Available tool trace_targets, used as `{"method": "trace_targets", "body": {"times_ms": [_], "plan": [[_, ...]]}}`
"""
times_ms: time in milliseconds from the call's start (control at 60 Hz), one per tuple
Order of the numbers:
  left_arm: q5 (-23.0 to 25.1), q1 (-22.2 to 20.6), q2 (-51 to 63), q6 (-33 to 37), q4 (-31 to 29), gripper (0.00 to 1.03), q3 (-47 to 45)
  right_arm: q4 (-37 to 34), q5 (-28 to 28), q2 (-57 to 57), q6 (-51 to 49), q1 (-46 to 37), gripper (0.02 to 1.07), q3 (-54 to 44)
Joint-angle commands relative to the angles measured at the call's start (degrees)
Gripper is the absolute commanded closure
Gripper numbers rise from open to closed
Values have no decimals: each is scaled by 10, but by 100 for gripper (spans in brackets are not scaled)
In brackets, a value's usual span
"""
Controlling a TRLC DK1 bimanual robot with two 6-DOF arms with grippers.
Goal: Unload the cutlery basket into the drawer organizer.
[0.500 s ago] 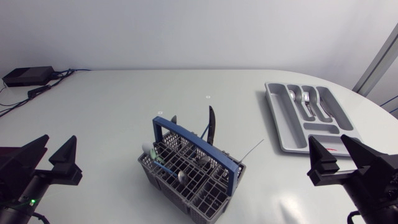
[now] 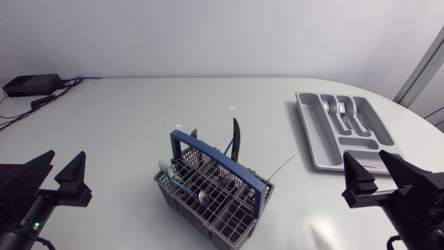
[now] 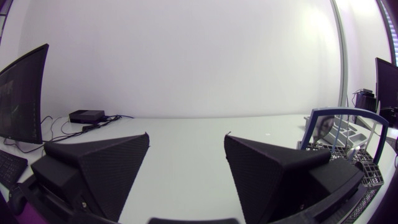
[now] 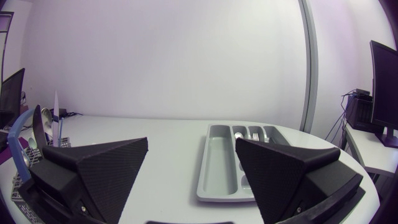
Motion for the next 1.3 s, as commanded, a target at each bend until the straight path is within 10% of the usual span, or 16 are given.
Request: {"method": "trace_targets", "body": {"times_ms": [0, 467, 733, 1283], "plan": [[4, -11, -4, -16, 0, 4, -12, -4, -1, -3, 14, 5, 6, -11], [-1, -6, 22, -79, -3, 5, 61, -22, 3, 4, 12, 23, 6, 42], [-2, -43, 230, -86, -20, 8, 189, -6, 10, 135, 11, 44, 7, 119], [-27, -161, 611, 154, -336, 13, 490, -282, -16, 434, -110, 126, 7, 352]]}}
